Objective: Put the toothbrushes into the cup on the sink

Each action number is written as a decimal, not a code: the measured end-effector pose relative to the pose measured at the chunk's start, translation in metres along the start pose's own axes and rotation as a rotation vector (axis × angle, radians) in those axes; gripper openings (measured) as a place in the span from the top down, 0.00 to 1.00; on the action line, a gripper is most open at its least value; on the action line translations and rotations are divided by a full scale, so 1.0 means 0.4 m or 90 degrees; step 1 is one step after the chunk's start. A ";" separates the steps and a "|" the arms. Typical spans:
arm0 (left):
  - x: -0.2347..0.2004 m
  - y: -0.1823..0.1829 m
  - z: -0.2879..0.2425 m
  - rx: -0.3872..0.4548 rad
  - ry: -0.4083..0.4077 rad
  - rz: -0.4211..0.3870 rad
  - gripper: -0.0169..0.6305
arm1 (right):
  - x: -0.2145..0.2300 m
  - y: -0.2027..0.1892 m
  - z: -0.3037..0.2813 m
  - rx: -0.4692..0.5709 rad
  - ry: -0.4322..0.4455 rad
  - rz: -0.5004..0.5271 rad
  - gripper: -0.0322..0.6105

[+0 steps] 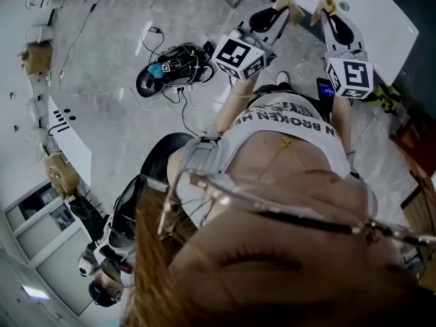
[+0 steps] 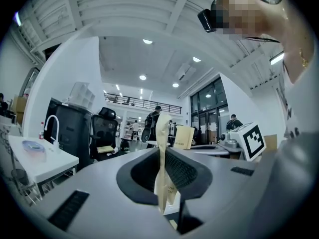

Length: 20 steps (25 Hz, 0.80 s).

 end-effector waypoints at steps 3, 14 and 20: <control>-0.050 0.003 0.000 0.004 -0.008 0.002 0.91 | -0.018 0.001 -0.052 0.002 0.002 0.002 0.88; -0.134 0.009 -0.048 0.009 -0.015 0.010 0.91 | 0.005 0.014 -0.143 -0.006 0.002 0.021 0.88; -0.182 0.009 -0.137 0.007 -0.004 0.004 0.91 | 0.094 0.017 -0.219 0.001 0.010 0.019 0.88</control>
Point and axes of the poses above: the fingertips, and each gripper's own axes: z backward along the fingers, x to its right, y out of its top, the point moved 4 cm from there along z, backward along the fingers, and after that the axes turned 1 degree about -z, right-handed, at the moved point
